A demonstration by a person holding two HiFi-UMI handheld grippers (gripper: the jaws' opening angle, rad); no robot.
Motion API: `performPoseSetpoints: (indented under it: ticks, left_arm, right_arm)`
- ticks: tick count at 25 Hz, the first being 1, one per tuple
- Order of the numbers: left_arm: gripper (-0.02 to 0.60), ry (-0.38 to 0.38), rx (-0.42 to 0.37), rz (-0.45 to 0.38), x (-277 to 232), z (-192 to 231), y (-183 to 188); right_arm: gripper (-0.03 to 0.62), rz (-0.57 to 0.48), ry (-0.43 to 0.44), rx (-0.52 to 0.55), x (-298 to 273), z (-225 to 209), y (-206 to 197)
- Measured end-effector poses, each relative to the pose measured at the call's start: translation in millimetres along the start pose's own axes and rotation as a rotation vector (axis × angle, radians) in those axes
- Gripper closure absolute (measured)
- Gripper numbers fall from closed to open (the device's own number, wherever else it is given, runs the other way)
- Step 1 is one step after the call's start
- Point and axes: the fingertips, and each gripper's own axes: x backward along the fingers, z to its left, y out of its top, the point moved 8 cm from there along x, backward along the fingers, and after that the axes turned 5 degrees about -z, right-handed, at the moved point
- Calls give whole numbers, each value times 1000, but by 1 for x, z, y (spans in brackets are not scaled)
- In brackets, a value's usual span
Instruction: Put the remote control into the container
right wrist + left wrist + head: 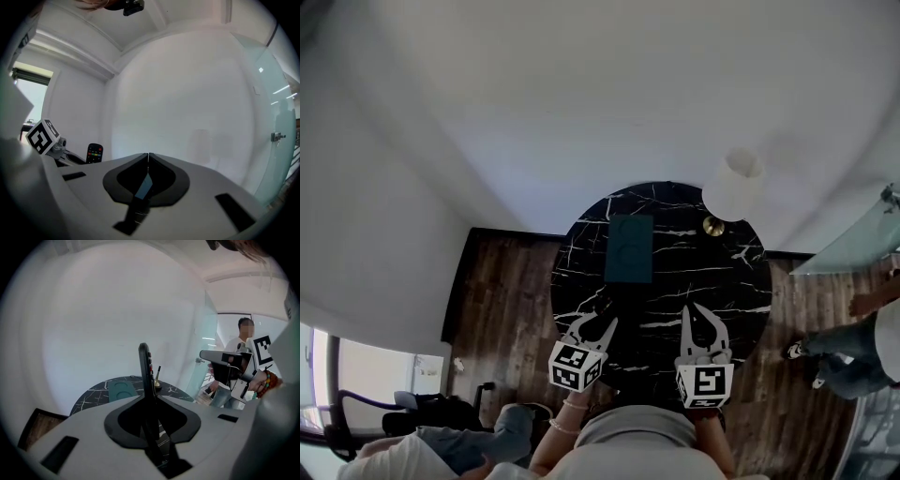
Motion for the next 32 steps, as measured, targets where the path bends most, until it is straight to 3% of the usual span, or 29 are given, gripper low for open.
performPoseSetpoints:
  ticks: [11, 23, 28, 32]
  left_arm:
    - [500, -35, 33, 160, -36, 14, -42]
    - [500, -126, 184, 447, -92, 41, -115]
    - [500, -160, 271, 533, -111, 45, -144]
    - [499, -166, 370, 554, -123, 50, -155]
  right_arm:
    - [582, 28, -48, -1, 3, -18, -8]
    - [582, 57, -128, -11, 14, -42, -14]
    - [582, 67, -145, -13, 16, -47, -16]
    - [582, 73, -152, -12, 17, -50, -17]
